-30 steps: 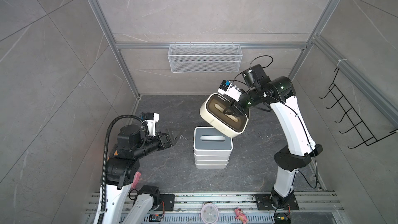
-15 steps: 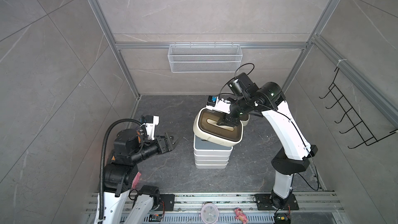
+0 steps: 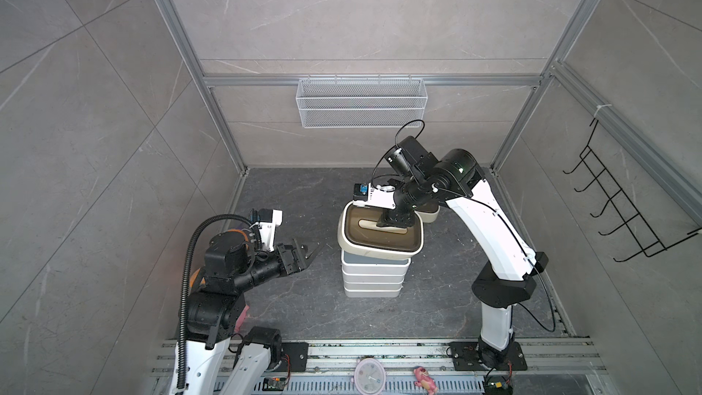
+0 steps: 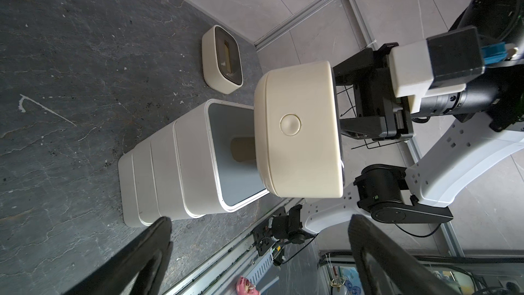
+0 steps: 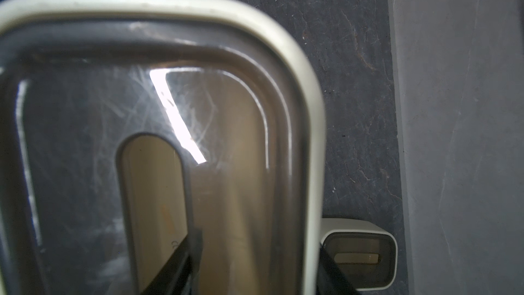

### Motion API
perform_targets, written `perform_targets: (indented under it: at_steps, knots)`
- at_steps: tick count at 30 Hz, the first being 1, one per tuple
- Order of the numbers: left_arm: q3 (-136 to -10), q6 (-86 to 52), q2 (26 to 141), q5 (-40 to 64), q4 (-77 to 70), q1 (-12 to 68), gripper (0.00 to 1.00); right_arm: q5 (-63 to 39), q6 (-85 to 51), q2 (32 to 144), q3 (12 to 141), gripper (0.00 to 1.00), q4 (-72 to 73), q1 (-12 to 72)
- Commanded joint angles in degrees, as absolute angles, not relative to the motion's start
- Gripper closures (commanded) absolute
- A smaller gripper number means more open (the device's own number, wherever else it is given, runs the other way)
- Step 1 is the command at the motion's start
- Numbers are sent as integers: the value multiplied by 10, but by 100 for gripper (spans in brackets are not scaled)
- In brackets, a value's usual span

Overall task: Stack the tissue boxes
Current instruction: Place the tissue box at the tissue box.

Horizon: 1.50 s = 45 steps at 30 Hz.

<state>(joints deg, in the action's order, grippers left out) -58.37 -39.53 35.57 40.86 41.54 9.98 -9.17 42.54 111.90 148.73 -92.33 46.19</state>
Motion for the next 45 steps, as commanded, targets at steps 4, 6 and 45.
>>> perform_targets:
  at_steps: [4, 6, 45]
  knots:
    - [-588, -416, 352, 434, 380, 98, 0, -96, 457, 1110, 1485, 60, -918, 469]
    - [-589, -416, 352, 435, 379, 98, 0, -94, 459, 1108, 1485, 60, -918, 471]
    - [-560, -422, 348, 438, 357, 98, 0, -77, 444, 1144, 1436, 58, -908, 488]
